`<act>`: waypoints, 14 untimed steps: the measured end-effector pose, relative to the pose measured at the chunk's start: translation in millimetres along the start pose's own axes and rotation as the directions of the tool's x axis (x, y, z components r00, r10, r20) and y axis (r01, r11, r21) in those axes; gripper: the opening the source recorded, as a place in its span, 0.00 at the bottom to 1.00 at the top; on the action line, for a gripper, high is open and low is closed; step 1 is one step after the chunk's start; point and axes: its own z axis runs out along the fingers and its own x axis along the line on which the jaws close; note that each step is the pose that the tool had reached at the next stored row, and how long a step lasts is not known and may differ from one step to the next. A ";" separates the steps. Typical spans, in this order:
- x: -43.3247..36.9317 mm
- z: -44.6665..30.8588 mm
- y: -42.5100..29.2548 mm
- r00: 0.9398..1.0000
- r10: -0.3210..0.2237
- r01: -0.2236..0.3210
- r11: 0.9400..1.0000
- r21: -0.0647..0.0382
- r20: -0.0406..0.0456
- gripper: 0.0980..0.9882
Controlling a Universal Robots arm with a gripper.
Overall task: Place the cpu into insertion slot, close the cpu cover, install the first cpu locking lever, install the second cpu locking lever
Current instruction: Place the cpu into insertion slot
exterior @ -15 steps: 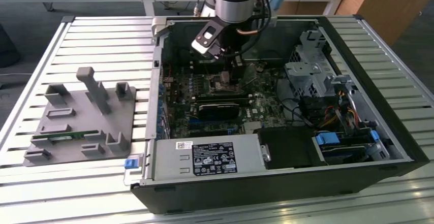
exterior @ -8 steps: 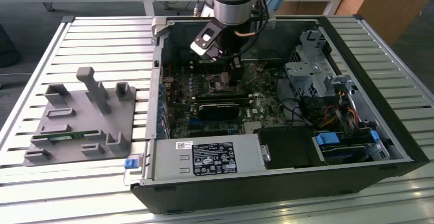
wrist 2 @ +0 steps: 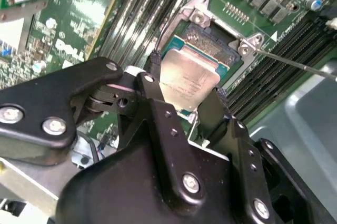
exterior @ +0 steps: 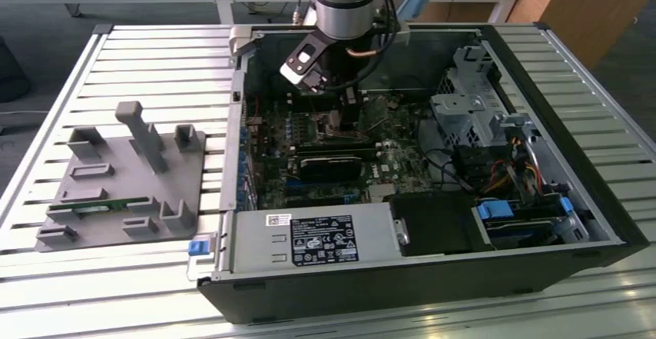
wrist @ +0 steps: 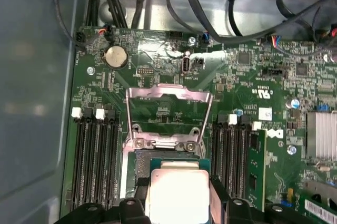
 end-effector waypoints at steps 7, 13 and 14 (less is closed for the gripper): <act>2.5 8.4 -1.6 1.000 0.020 -0.020 1.000 0.000 0.001 0.49; 3.0 14.7 -2.7 1.000 0.003 -0.003 1.000 -0.001 -0.001 0.49; 3.0 14.9 -2.7 1.000 0.003 -0.003 1.000 -0.001 -0.001 0.49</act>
